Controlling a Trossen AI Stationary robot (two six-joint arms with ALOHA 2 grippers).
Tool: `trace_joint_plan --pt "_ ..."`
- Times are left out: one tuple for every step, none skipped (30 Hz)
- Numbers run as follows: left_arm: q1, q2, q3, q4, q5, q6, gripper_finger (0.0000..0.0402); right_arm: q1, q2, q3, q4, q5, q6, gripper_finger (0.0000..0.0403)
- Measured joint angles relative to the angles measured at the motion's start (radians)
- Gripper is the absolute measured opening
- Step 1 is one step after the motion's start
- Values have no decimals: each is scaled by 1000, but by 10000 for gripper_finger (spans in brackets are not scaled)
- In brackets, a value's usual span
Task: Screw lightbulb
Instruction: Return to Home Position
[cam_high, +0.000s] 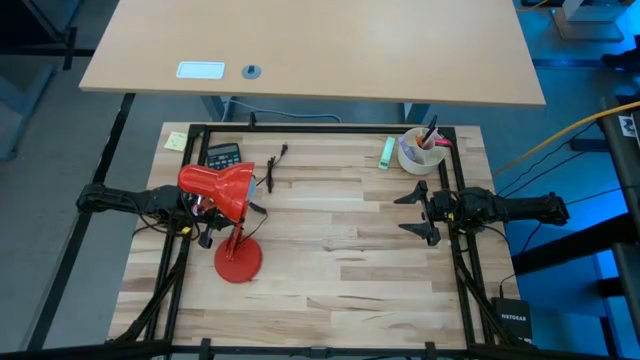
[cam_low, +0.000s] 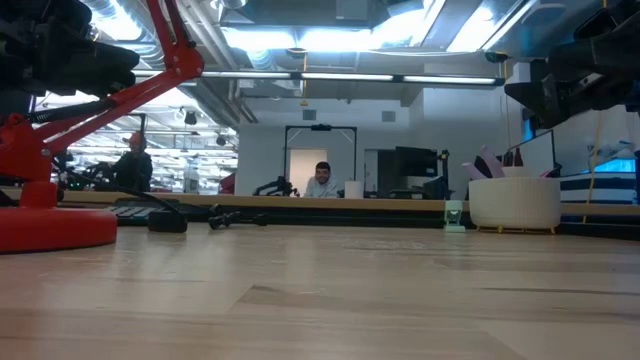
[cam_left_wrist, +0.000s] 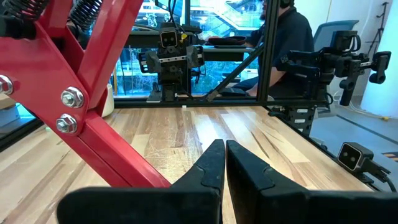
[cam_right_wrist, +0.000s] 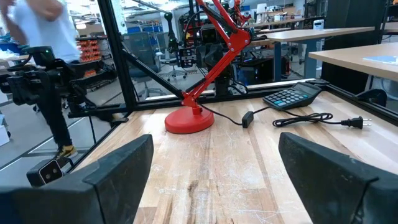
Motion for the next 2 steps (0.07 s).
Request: trace_joint_plan --pt "0 0 0 0 0 0 6 0 0 0 0 0 0 353" --pt "0 0 0 0 0 0 6 0 0 0 0 0 0 353"
